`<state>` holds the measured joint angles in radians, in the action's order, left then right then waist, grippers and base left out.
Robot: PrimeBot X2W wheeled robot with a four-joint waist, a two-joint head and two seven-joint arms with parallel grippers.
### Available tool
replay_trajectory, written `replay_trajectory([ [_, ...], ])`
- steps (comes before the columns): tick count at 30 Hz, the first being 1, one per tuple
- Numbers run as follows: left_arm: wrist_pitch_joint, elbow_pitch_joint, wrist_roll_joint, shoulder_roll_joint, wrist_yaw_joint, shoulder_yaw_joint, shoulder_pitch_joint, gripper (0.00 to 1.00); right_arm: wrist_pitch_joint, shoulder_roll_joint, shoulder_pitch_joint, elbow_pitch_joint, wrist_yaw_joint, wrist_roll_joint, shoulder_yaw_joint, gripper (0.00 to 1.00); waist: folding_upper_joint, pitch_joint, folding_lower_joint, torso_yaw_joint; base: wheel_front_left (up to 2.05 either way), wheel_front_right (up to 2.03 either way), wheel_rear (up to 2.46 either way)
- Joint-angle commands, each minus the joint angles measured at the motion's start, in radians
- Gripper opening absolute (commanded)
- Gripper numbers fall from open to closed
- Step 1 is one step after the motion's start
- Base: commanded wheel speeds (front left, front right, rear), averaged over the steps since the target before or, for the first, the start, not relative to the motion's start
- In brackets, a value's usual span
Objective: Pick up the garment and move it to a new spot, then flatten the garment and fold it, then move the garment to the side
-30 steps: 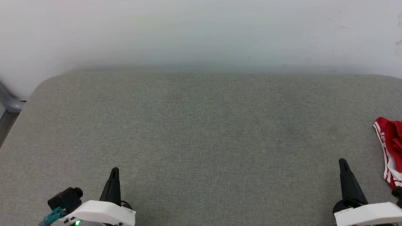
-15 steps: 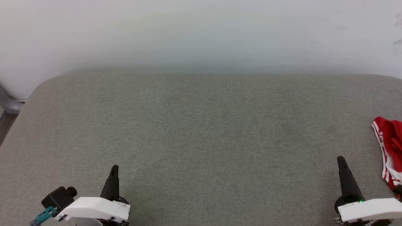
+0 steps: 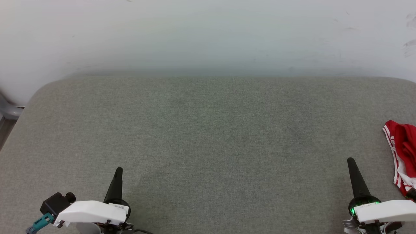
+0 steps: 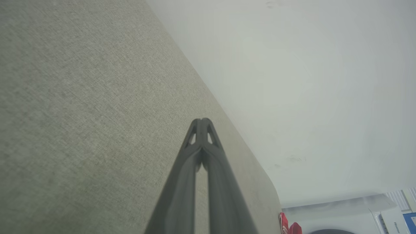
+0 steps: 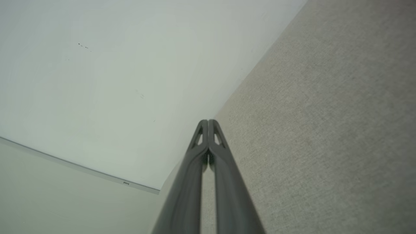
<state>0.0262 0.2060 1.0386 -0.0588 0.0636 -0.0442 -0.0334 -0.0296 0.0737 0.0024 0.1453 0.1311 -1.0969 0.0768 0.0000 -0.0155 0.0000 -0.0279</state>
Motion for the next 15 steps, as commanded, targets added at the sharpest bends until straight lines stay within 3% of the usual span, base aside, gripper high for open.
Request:
replay_trajectory([
  [1, -0.008, -0.005, 0.033, -0.001, 0.009, -0.008, -0.026, 0.00, 0.007, 0.005, -0.026, -0.001, 0.000, -0.034, 0.001, 0.00, 0.0000, 0.000, 0.0000, 0.001, 0.00, 0.00, 0.00],
  [15, -0.045, 0.007, 0.179, 0.001, 0.027, -0.025, -0.043, 0.00, 0.040, 0.002, -0.052, 0.026, 0.000, -0.170, 0.005, 0.00, 0.0000, 0.003, 0.0000, 0.007, 0.00, 0.00, 0.00],
])
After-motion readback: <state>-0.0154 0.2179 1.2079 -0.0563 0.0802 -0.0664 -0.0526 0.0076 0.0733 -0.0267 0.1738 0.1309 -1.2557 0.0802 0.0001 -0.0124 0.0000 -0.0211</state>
